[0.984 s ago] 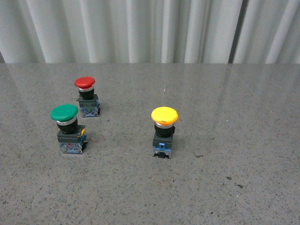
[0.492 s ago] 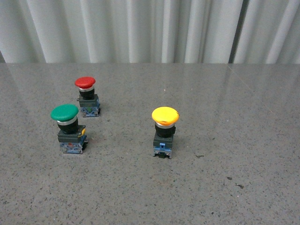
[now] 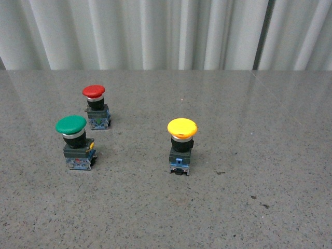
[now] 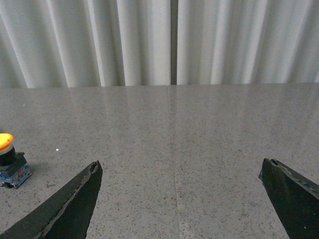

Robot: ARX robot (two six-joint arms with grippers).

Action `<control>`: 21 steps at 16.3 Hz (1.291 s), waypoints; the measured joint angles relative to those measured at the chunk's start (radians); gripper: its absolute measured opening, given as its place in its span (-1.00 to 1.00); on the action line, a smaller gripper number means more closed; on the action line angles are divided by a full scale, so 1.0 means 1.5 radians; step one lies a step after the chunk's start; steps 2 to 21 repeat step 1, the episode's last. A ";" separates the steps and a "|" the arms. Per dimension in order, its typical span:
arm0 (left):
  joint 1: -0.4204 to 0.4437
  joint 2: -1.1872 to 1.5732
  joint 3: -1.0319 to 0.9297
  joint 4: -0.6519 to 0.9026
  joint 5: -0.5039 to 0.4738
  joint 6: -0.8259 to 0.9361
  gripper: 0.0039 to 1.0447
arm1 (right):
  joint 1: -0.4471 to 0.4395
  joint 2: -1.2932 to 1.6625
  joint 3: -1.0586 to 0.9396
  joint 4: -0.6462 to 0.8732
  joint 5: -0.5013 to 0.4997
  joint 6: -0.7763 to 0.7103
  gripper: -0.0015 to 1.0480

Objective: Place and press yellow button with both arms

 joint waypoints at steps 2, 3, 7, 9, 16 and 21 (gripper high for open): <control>0.000 0.000 0.000 0.000 0.000 0.000 0.88 | 0.000 0.000 0.000 0.000 0.000 0.000 0.87; 0.000 0.000 0.000 0.000 0.000 0.000 0.88 | 0.000 0.000 0.000 0.000 0.000 0.000 0.87; 0.000 0.000 0.000 0.000 0.000 0.000 0.88 | 0.000 0.000 0.000 0.000 0.000 0.000 0.87; 0.000 0.000 0.000 0.000 0.000 0.000 0.88 | 0.000 0.000 0.000 0.000 0.000 0.000 0.87; 0.000 0.000 0.000 0.000 0.000 0.000 0.88 | 0.000 0.000 0.000 0.000 0.000 0.000 0.87; 0.000 0.000 0.000 0.000 0.000 0.000 0.88 | 0.000 0.000 0.000 0.000 0.000 0.000 0.87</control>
